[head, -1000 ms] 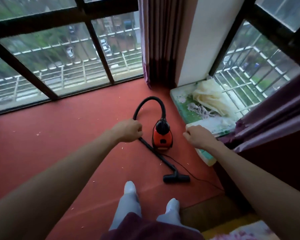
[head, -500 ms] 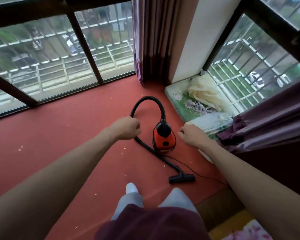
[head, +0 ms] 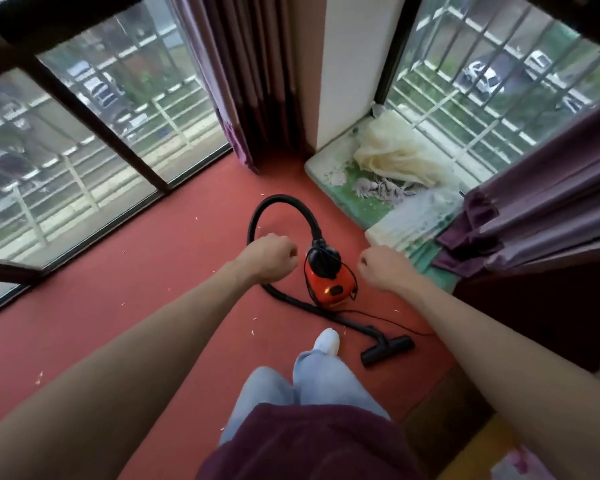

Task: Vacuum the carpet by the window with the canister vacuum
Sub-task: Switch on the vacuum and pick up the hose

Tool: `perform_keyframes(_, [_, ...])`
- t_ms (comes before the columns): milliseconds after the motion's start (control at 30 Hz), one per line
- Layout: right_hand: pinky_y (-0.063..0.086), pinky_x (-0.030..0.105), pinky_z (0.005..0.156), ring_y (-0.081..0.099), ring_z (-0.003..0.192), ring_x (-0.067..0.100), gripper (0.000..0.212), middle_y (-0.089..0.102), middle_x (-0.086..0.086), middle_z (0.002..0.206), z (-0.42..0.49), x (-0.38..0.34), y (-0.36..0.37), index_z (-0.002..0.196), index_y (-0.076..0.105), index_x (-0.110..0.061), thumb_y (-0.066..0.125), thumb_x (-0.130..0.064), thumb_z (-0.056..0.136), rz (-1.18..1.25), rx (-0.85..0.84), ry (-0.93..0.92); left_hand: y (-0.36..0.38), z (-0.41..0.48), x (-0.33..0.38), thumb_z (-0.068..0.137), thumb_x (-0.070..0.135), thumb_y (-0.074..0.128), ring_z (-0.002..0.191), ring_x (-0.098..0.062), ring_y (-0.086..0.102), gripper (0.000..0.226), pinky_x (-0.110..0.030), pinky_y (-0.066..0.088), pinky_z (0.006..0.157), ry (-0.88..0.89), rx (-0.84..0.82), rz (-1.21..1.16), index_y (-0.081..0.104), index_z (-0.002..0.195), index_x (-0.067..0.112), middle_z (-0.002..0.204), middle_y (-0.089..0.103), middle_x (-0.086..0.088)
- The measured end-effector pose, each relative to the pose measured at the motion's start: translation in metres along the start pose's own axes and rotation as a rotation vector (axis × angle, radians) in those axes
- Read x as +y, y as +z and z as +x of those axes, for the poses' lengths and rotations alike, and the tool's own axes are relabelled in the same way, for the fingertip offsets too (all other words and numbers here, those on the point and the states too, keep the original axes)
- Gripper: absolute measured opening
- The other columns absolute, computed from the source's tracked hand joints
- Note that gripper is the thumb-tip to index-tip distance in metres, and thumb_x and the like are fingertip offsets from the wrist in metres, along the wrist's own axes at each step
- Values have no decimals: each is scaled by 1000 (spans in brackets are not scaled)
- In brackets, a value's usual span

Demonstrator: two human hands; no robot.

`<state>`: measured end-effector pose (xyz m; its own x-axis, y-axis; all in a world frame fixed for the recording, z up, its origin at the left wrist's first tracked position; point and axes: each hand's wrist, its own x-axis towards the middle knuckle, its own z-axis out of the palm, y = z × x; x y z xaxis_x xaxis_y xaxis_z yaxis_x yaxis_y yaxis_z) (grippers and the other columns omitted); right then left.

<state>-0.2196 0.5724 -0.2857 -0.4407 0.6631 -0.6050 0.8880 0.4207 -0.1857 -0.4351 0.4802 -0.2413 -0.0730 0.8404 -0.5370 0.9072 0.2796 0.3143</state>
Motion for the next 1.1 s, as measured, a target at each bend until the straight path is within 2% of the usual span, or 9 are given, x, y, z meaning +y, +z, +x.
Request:
perform_keyframes(133, [55,43,83,66,96,35,42,69,16,101,43,26,25,89,66,-10,32,-31,78,84,-27,82,7,48,-5,91,22,46,85,-34,65,28,-45,56,77,43,-61,16,69,89,6,92,71,-13])
perform_keyframes(333, [48,36,77,64,99,37,29,68,19,107,62,24,51,105,68,-5,44,-16,93,237,-97,261,44,126,-38,92,21,43,89,-32,63,27,-43,54,78,118,-219,95,66,94,6,97,69,-12])
perform_keyframes(433, [45,33,71,65,93,36,28,69,18,102,91,28,91,99,68,-5,43,-14,92,300,-117,352,70,178,-61,92,19,43,88,-31,62,27,-41,52,76,164,-291,139,65,94,5,97,69,-12])
perform_keyframes(500, [50,34,74,66,90,34,28,70,16,100,116,28,119,98,69,-6,44,-15,92,354,-121,401,92,215,-77,92,18,42,92,-32,62,26,-40,51,77,185,-314,164,65,98,6,101,69,-13])
perform_keyframes(600, [54,40,82,65,91,34,27,70,15,99,157,23,159,97,70,-7,45,-17,91,442,-117,447,125,268,-96,94,16,41,98,-35,62,30,-41,50,80,217,-329,196,62,112,5,109,68,-16])
perform_keyframes(700, [54,39,79,65,88,34,25,70,14,91,206,17,202,84,67,-6,45,-17,91,494,-112,451,163,315,-109,95,16,40,101,-36,63,35,-43,52,84,245,-299,160,55,126,7,113,67,-15])
perform_keyframes(833, [53,40,74,65,87,37,25,68,17,91,271,14,262,82,65,-3,46,-16,92,512,-100,426,228,370,-125,91,12,41,99,-35,61,23,-46,52,85,274,-292,131,56,108,7,118,62,-16])
perform_keyframes(967, [54,42,83,65,99,39,27,68,20,104,323,22,321,103,68,-5,46,-16,92,495,-42,486,295,412,-134,92,11,46,122,-33,50,38,-46,45,101,280,-278,104,50,130,6,134,51,-15])
perform_keyframes(1100, [49,44,96,58,115,38,38,60,18,124,353,37,373,127,59,-5,46,-15,92,560,20,628,349,436,-137,90,9,49,138,-33,32,66,-42,30,115,319,-293,137,25,150,2,150,35,-18])
